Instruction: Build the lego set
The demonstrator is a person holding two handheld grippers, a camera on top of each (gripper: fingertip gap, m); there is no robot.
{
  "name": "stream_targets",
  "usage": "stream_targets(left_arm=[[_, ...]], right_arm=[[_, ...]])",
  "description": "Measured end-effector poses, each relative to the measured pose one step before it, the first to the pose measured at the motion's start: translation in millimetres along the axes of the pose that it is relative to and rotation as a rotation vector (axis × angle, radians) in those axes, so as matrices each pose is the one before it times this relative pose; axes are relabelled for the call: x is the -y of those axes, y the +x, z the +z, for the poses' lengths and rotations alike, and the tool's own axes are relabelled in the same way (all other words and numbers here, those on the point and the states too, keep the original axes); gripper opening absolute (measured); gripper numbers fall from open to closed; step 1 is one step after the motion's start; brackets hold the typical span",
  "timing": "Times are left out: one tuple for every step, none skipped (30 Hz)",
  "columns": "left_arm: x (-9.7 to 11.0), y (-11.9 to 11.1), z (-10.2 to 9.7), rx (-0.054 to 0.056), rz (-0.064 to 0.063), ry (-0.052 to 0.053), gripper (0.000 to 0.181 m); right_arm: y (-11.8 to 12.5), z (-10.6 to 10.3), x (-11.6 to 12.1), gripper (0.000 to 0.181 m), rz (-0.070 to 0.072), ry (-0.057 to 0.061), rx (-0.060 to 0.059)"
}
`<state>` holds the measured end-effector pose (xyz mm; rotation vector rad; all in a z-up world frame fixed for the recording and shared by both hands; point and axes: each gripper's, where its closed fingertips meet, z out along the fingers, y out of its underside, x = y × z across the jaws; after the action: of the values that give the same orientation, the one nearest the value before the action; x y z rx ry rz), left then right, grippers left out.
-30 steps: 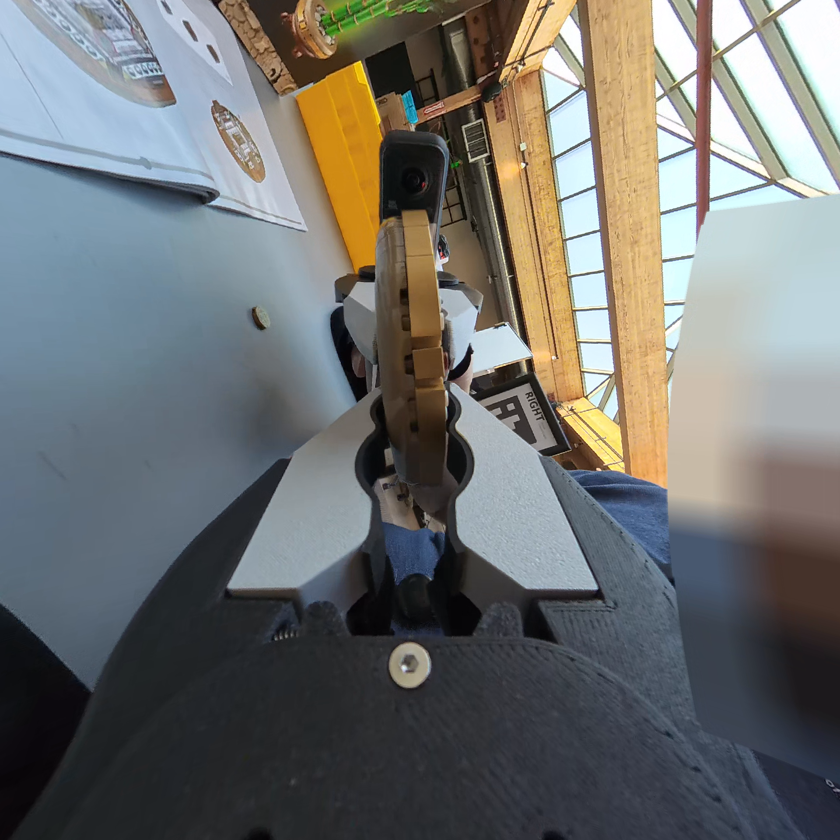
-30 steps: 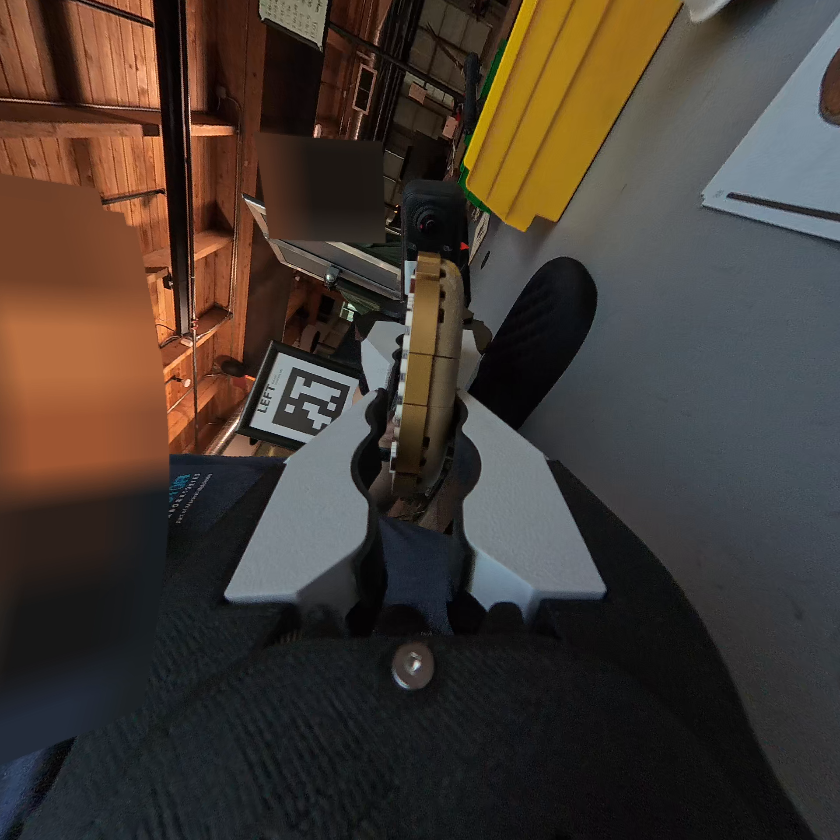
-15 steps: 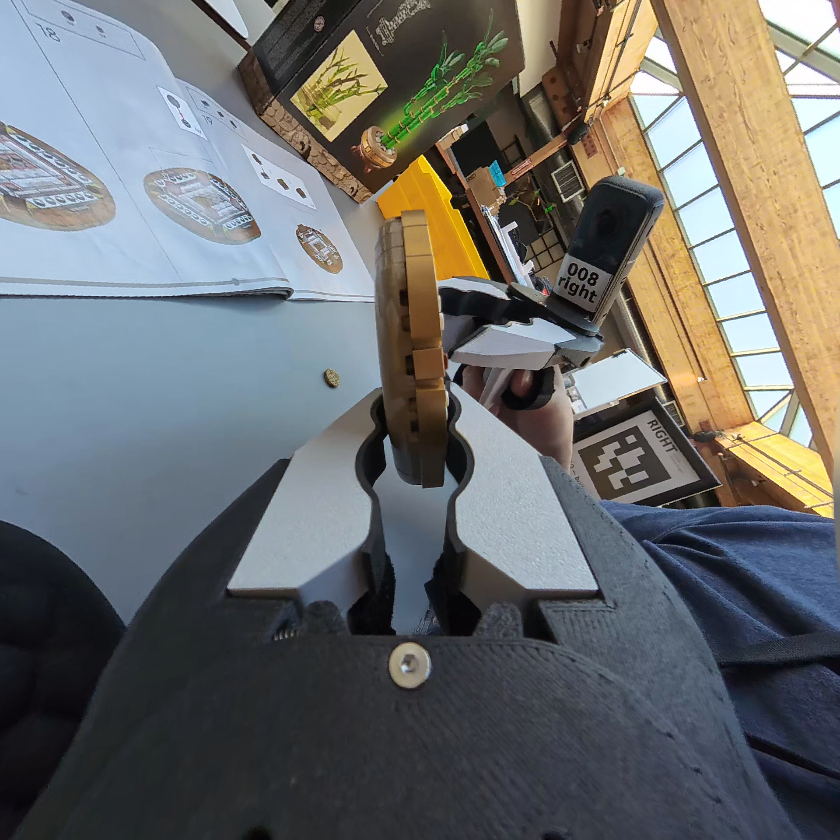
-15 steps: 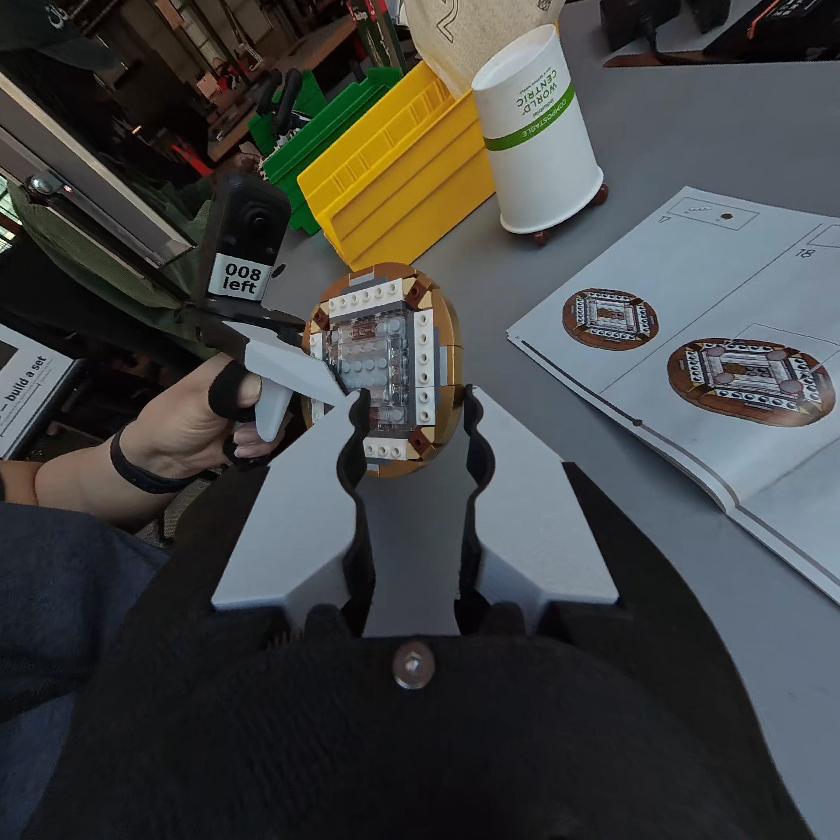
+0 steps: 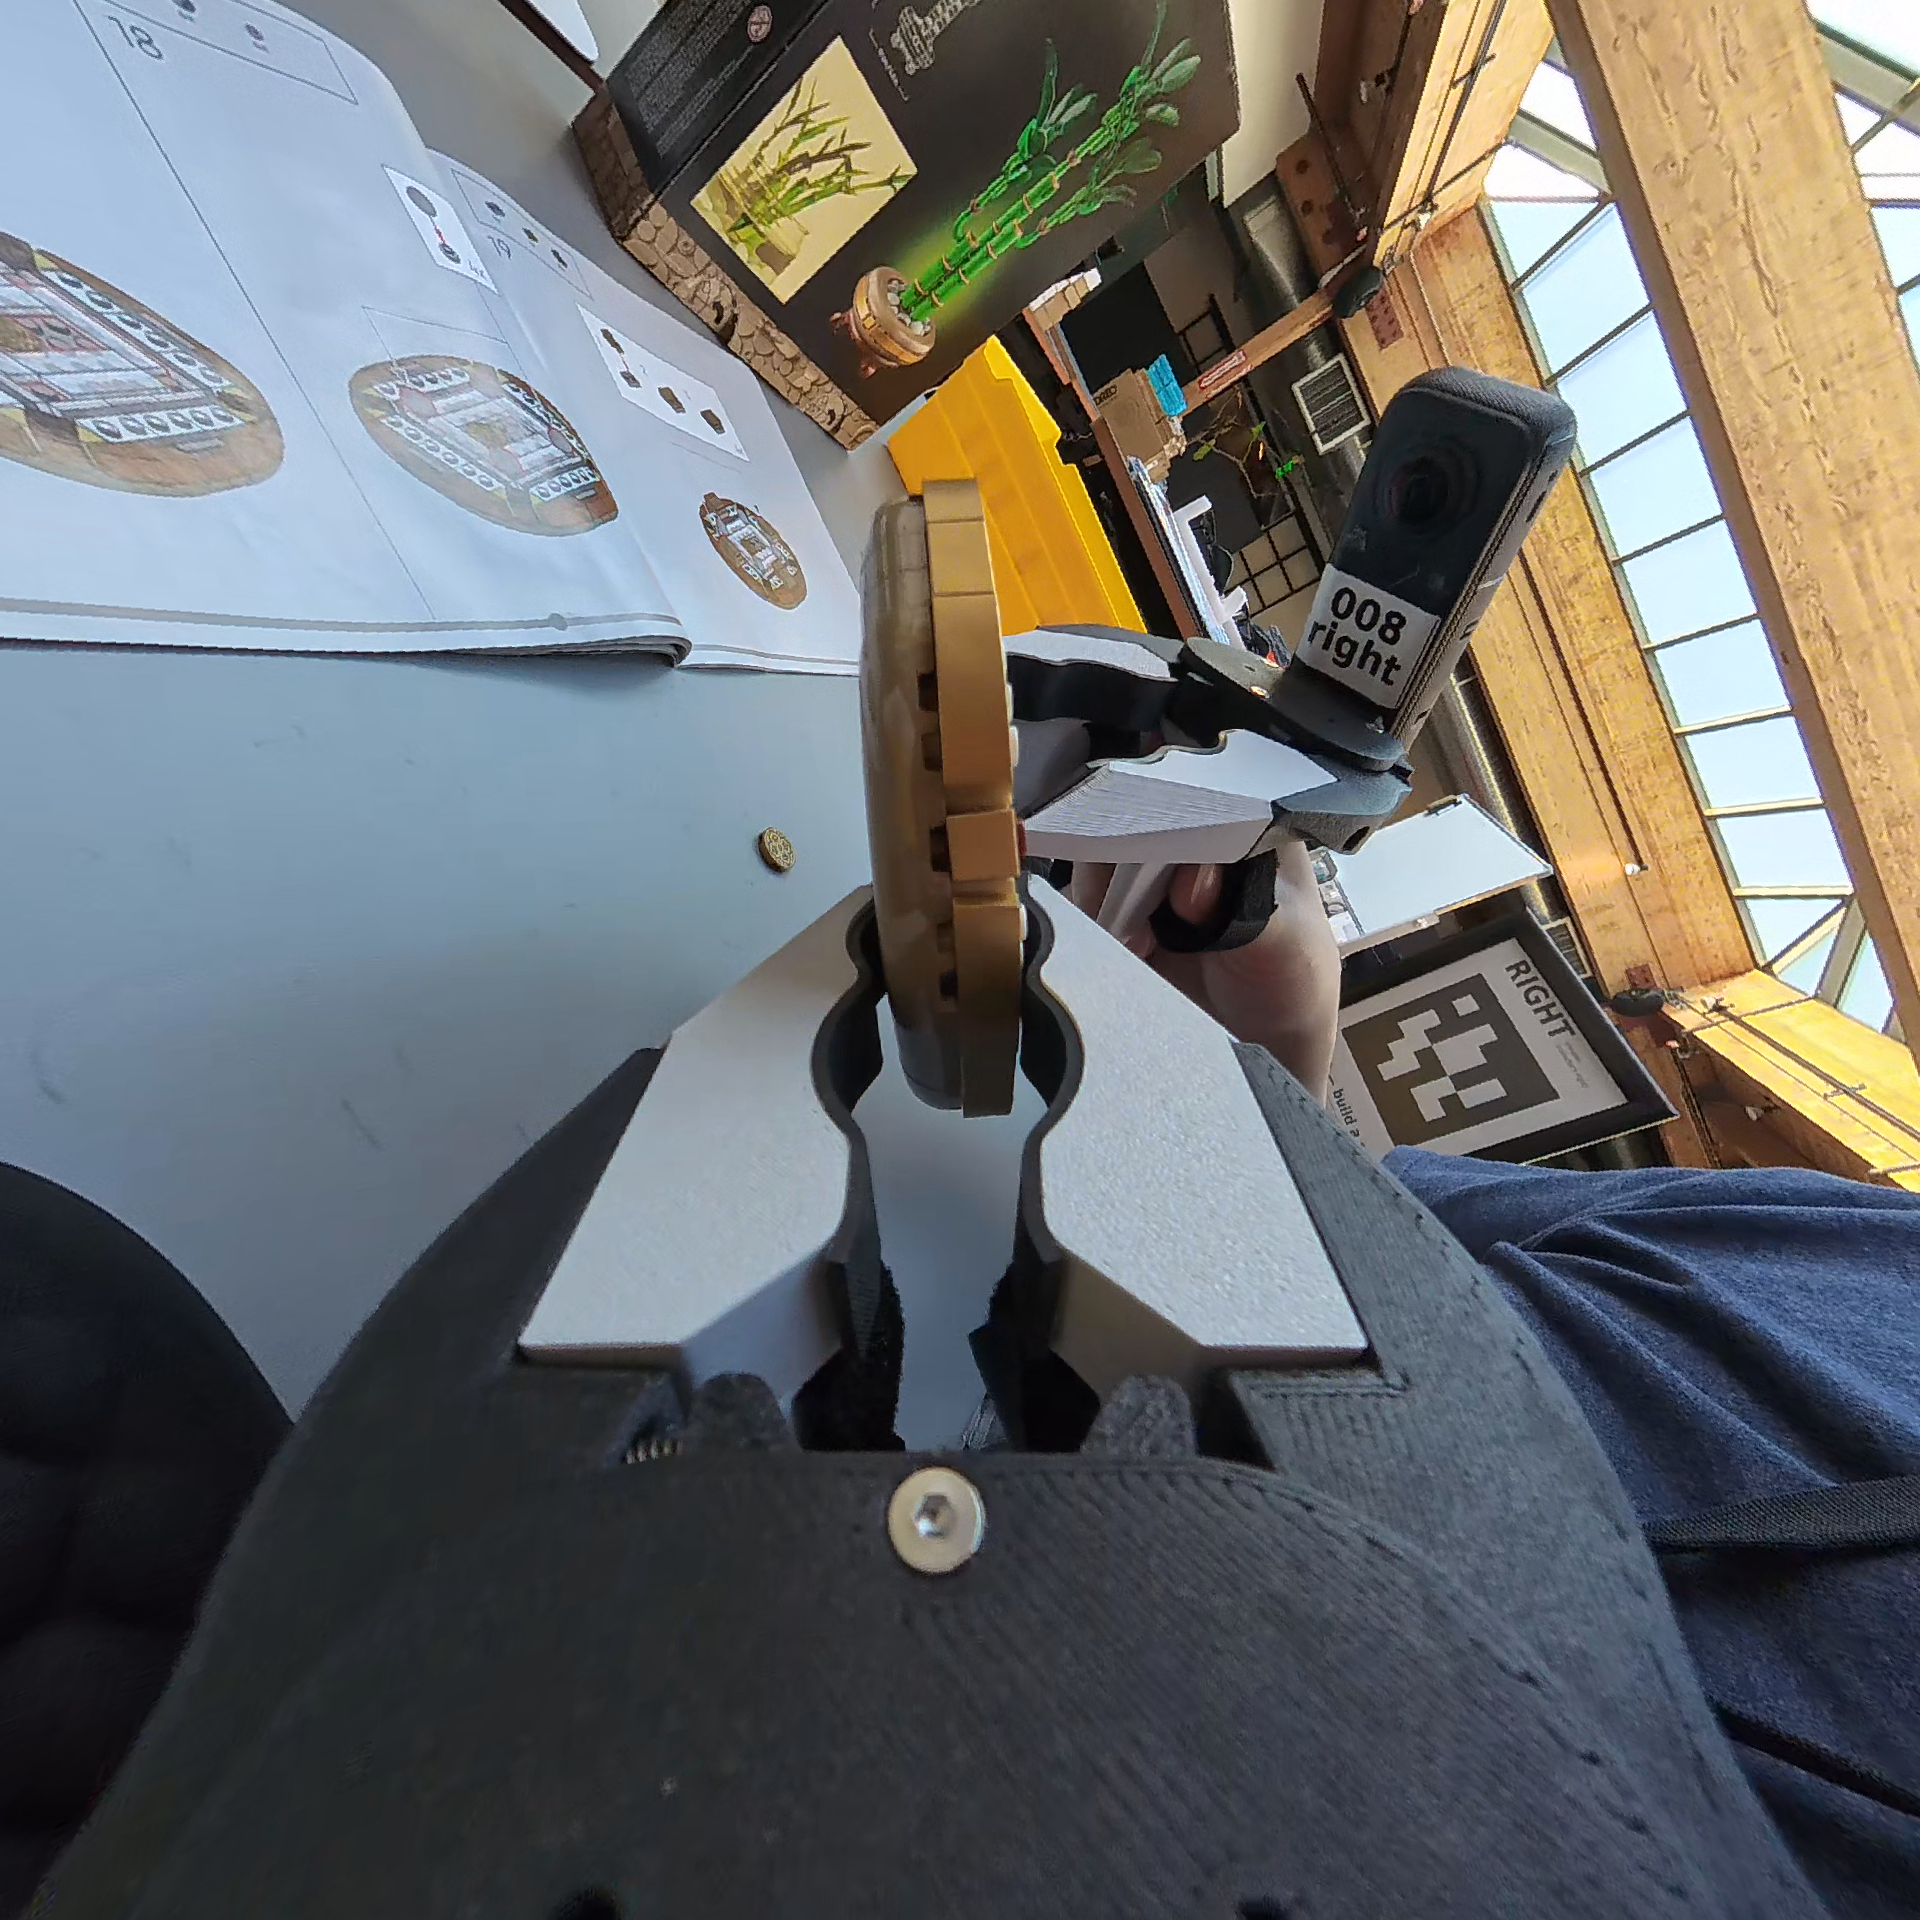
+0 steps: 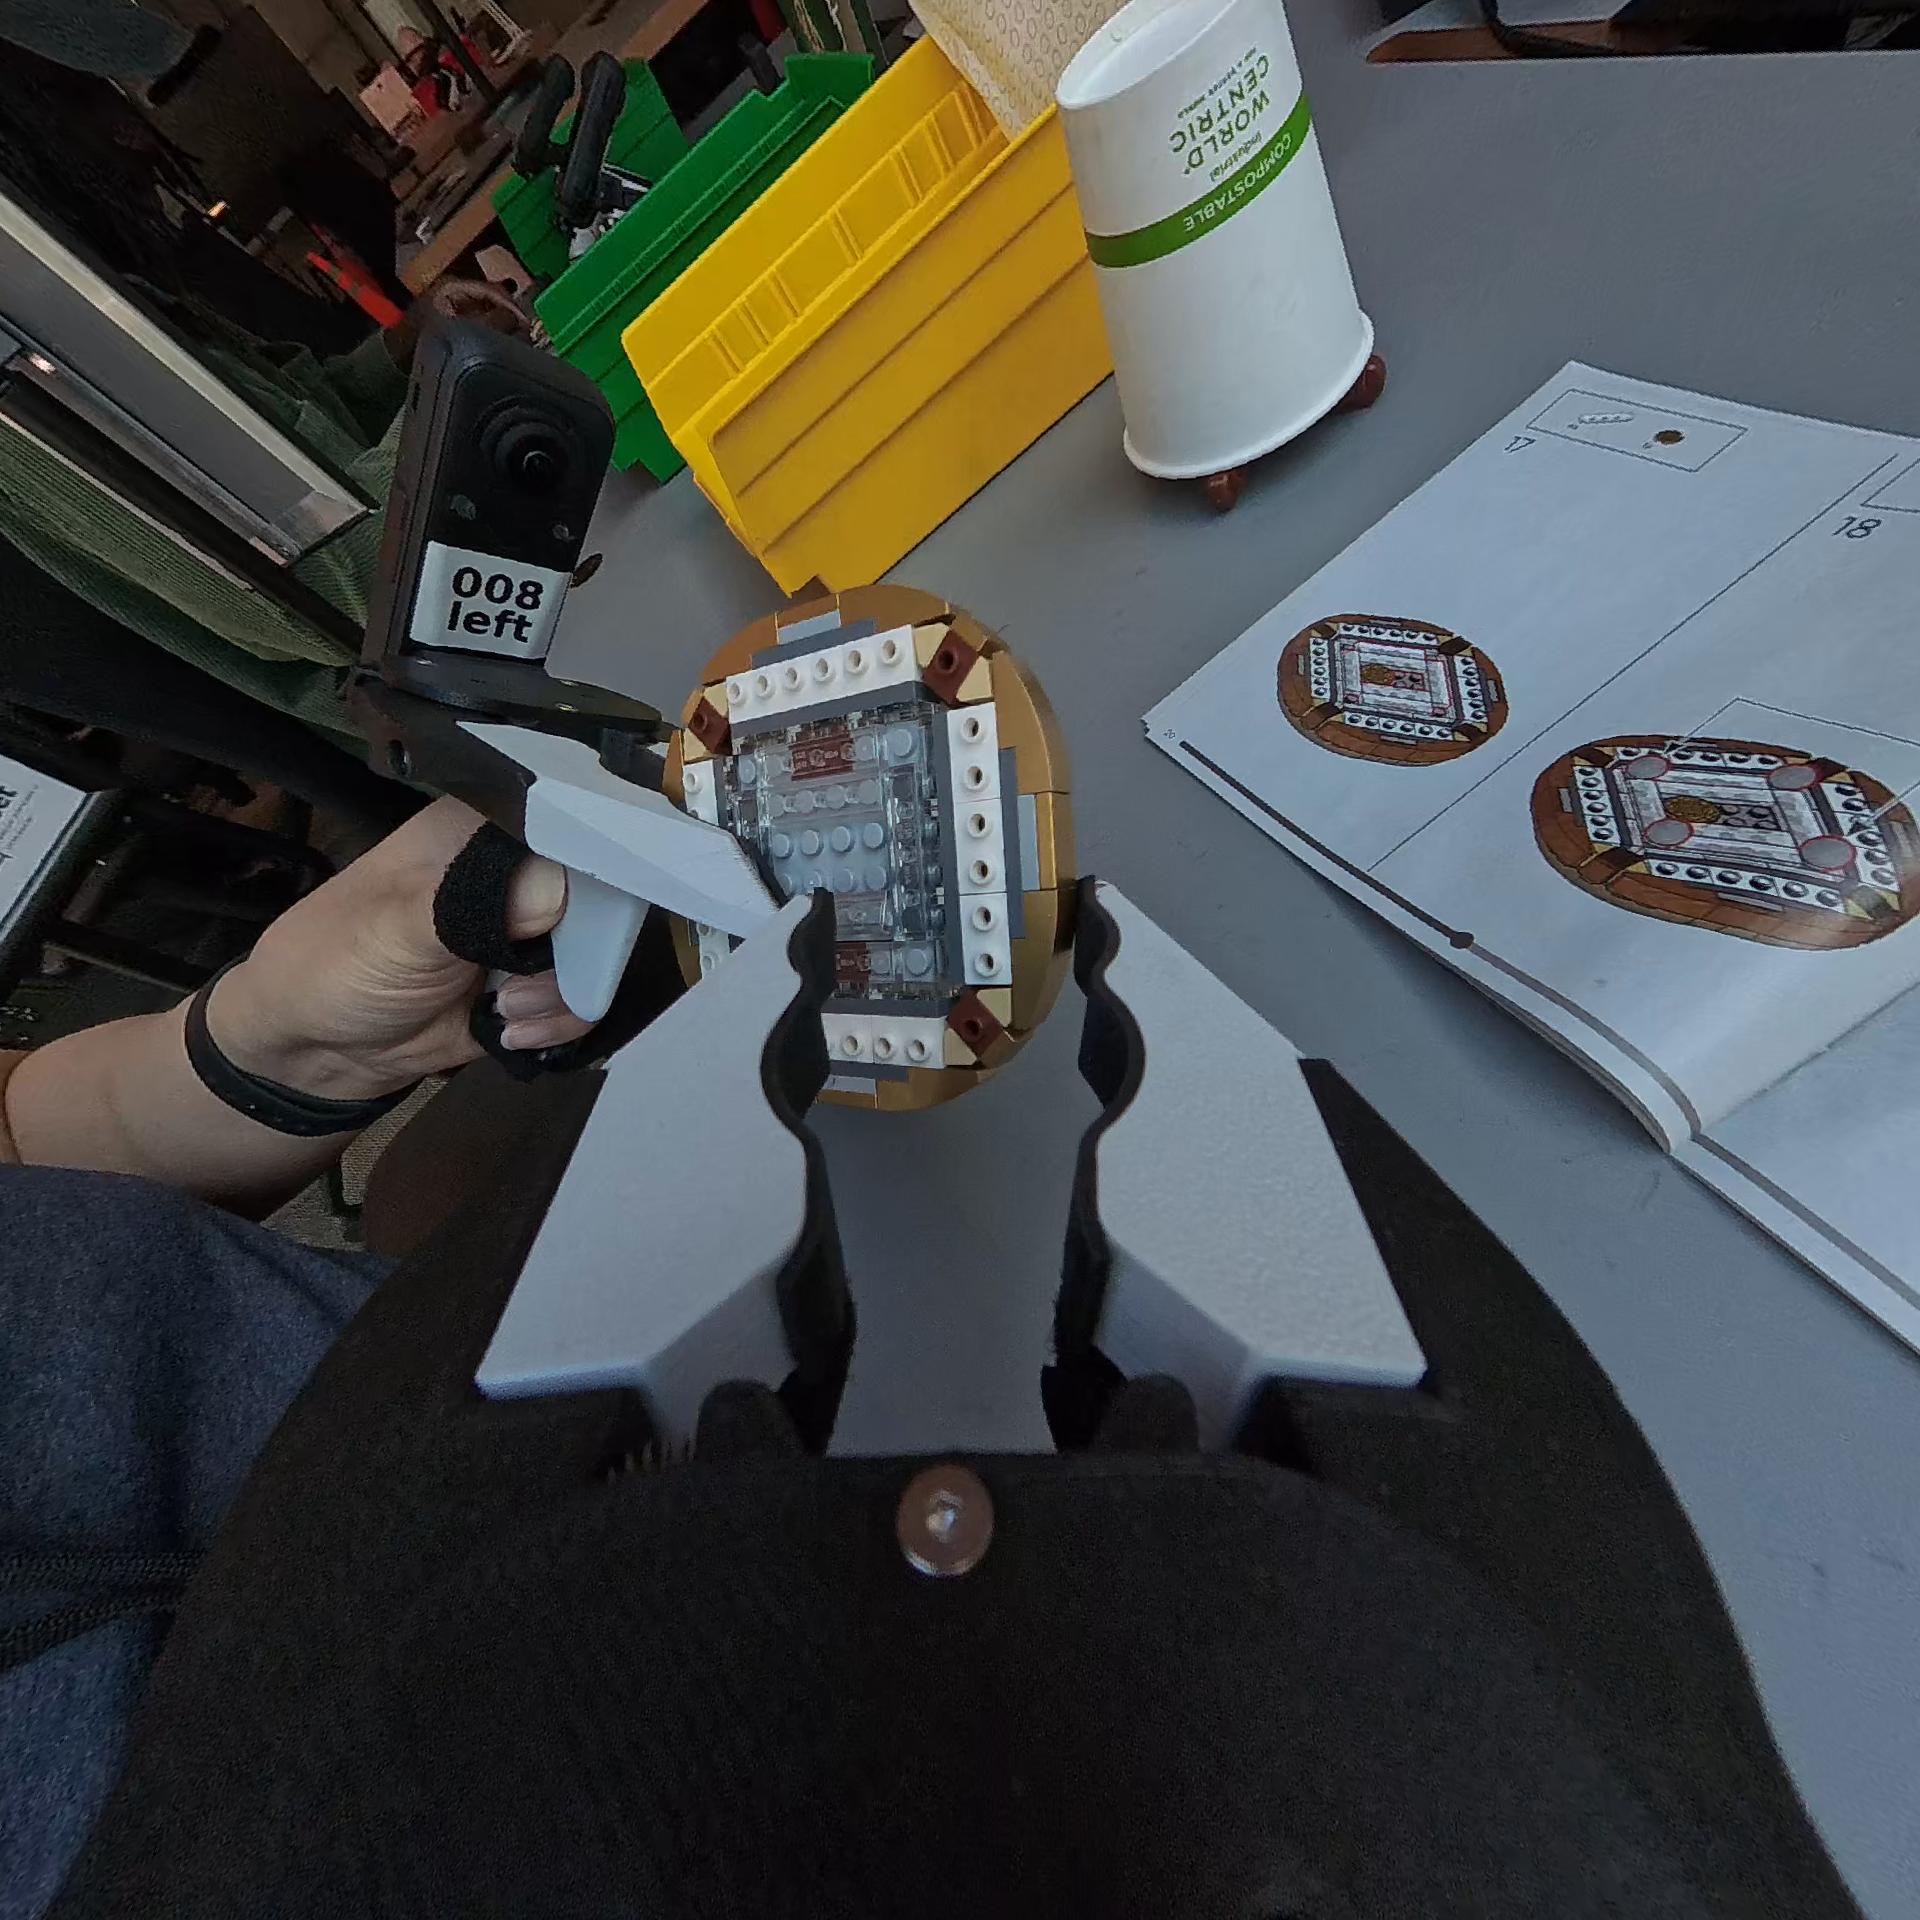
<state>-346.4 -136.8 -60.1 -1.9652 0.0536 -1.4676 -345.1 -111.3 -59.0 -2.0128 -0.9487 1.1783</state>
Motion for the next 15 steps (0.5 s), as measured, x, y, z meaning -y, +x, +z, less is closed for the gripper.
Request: stream_targets(left_arm=[[0.13, 0.26, -0.24, -0.0033, -0.0022, 0.0016, 0.02], [0.14, 0.48, -0.18, -0.0037, -0.0028, 0.0015, 0.02], [0.11, 0.37, -0.27, -0.0023, -0.0016, 0.0006, 0.02], [-0.06, 0.36, -0.01, -0.0008, 0.0, -0.0004, 0.02], [-0.05, 0.2, 0.07, 0.0005, 0.0009, -0.001, 0.02], [0.11, 0.31, 0.05, 0.0009, 0.002, 0.0005, 0.02], [0.17, 0.03, -0.01, 0.0021, 0.002, -0.0004, 0.02], [0.13, -0.09, 0.19, 0.003, 0.0022, -0.0007, 0.02], [-0.09, -0.23, 0.19, 0.0025, 0.0016, -0.0012, 0.02], [0.14, 0.0, 0.19, -0.0003, 0.0, 0.0002, 0.02], [0.1, 0.25, 0.1, -0.0034, -0.0026, -0.0001, 0.02], [-0.15, 0.52, -0.01, -0.0068, -0.0044, -0.0015, 0.02], [0.2, 1.37, -0.24, -0.0127, -0.0074, 0.0009, 0.02], [0.56, 2.62, -0.47, -0.0226, -0.0139, 0.0024, 0.02], [0.53, 3.27, -0.71, -0.0299, -0.0234, -0.0012, 0.02]], right_arm=[[0.02, -0.26, 0.04, 0.045, 0.0076, 0.0008, 0.0064], [-0.03, -0.36, 0.4, 0.044, 0.0109, 0.0027, 0.0076], [-0.01, -0.54, 0.23, 0.043, 0.0105, 0.0011, 0.0067], [0.1, -0.31, 0.15, 0.042, 0.0076, 0.0011, 0.0049], [0.16, -0.33, 0.16, 0.042, 0.0061, 0.0016, 0.002], [0.26, -0.37, 0.45, 0.041, 0.0054, 0.0047, 0.0], [0.13, -0.07, 0.11, 0.041, 0.0081, 0.0037, -0.0006], [0.42, -0.06, -0.13, 0.041, 0.0072, 0.0008, -0.0015], [0.52, -0.02, -0.04, 0.041, 0.005, 0.0014, -0.0012], [0.15, -0.04, 0.21, 0.041, 0.0049, 0.0032, 0.0008], [0.17, -0.33, 0.34, 0.04, 0.0054, 0.0046, 0.0032], [0.04, -0.66, 0.63, 0.039, 0.007, 0.0067, 0.0068], [-0.58, -1.26, 1.46, 0.037, 0.0075, 0.0113, 0.0158], [-2.07, -2.03, 2.75, 0.036, -0.0024, 0.0184, 0.03], [-4.26, -2.73, 2.88, 0.037, -0.0199, 0.0171, 0.0432]])
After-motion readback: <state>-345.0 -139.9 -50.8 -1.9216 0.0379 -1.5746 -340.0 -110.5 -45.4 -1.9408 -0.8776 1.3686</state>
